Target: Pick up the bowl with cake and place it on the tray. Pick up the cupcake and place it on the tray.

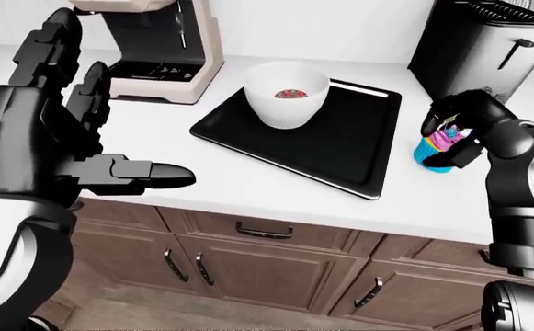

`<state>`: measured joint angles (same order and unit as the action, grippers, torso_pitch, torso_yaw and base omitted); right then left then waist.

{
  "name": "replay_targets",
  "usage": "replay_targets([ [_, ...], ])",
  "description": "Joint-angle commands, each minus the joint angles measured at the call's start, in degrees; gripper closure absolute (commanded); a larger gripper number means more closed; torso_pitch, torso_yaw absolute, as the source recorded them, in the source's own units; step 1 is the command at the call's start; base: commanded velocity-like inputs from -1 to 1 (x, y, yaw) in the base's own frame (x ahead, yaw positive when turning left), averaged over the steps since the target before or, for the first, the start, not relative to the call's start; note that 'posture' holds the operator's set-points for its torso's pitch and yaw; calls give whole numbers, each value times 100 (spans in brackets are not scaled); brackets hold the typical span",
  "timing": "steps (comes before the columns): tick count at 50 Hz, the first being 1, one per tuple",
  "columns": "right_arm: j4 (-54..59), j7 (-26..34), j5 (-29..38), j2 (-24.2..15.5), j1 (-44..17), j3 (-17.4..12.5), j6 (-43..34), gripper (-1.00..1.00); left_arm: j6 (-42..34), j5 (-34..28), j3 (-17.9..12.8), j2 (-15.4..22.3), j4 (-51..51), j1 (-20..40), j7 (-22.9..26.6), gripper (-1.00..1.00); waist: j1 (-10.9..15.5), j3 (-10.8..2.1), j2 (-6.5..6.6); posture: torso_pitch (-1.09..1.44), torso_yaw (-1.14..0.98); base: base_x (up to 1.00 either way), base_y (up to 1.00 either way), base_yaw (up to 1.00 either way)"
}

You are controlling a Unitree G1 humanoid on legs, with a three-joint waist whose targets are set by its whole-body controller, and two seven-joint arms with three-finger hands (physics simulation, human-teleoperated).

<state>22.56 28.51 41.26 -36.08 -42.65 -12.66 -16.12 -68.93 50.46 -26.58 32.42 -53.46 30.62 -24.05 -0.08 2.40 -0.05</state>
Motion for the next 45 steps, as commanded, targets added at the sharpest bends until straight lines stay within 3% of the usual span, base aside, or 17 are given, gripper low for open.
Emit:
replay_targets([
  [1, -102, 129, -21, -74, -109, -45, -60, 100, 171, 18, -29, 75, -47, 108, -61, -100, -12, -98, 12, 0, 0, 0, 0, 0],
  [8, -1184, 740, 4, -249, -405, -137, -564, 100, 237, 77, -8, 126, -15, 95, -112, -100, -10, -89, 38, 0, 0, 0, 0, 0],
  [16, -2236, 1493, 302, -144, -1092, 82, -1106, 100, 308, 129, -51, 164, -18, 22, -116, -100, -51, -29, 131, 0, 0, 0, 0, 0],
  [23, -2484, 1617, 593, 522, -1581, 444, -1351, 100, 308, 260, -47, 220, 4, 77, -220, -100, -92, -11, 137, 0, 0, 0, 0, 0],
  [31, -2866, 1805, 968, 1129, -1702, 679, -1429, 100, 338, 290, -35, 241, 7, 48, -246, -100, -102, -3, 192, 0, 0, 0, 0, 0],
  [45, -3524, 2032, 1391, 1941, -1221, 976, -1390, 100, 412, 114, -40, 190, -1, -78, -96, -100, -118, -3, 245, 0, 0, 0, 0, 0],
])
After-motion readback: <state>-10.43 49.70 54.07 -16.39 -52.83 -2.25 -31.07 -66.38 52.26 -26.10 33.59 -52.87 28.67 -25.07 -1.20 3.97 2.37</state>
